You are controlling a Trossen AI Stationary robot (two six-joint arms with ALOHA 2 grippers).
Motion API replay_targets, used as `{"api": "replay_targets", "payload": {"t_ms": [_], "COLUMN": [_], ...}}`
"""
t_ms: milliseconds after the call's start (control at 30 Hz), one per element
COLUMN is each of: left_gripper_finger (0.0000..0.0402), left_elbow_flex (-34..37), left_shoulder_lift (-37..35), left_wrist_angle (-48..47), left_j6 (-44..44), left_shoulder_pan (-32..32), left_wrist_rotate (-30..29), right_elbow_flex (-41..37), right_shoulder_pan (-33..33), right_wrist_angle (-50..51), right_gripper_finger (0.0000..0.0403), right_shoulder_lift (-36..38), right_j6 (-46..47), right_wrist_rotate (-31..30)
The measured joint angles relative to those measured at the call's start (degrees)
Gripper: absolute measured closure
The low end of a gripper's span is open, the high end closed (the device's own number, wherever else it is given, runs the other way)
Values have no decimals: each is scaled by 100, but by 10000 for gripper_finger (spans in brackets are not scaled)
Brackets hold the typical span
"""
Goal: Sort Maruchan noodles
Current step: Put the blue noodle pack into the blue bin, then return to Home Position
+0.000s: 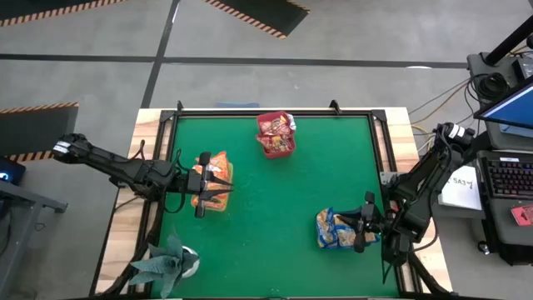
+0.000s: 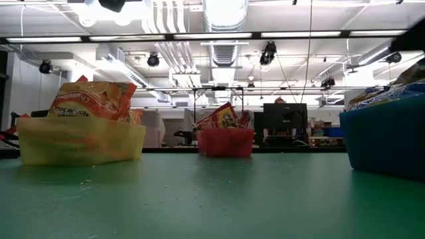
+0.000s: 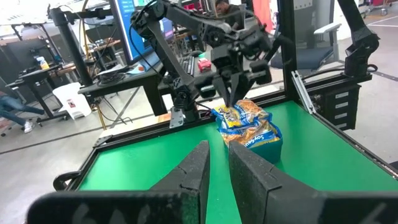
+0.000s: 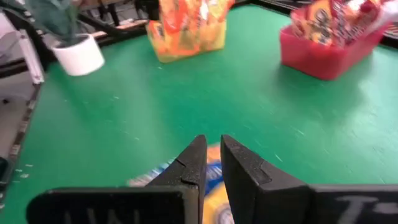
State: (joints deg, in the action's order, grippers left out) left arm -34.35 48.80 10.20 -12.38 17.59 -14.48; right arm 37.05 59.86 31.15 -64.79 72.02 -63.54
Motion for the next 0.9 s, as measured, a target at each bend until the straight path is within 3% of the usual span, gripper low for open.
{"api": "replay_targets", "payload": {"t_ms": [167, 300, 500, 667, 800, 900], "left_gripper_finger": [359, 359, 359, 359, 359, 359], "left_elbow_flex": [0, 0, 0, 0, -2, -2], "left_shoulder_lift": [0, 0, 0, 0, -67, -215], "left_wrist_angle": [11, 13, 9, -7, -211, -496], "left_j6": [0, 2, 2, 46, 48, 95], "left_shoulder_pan": [-1, -1, -1, -1, 22, 86], "left_wrist_rotate": [0, 2, 2, 0, 2, 3], "right_elbow_flex": [-615, -1019, -1082, -626, -160, 72], "right_shoulder_pan": [155, 153, 163, 164, 37, -193], "right_wrist_angle": [-82, -898, -1381, -590, 209, 97], "right_gripper_finger": [365, 365, 365, 365, 365, 365], "right_shoulder_lift": [-361, -839, -1362, -1010, -494, -84], "right_j6": [859, 1063, 1363, 773, 239, -733], "right_wrist_rotate": [-97, -168, -342, -85, -456, -528]}}
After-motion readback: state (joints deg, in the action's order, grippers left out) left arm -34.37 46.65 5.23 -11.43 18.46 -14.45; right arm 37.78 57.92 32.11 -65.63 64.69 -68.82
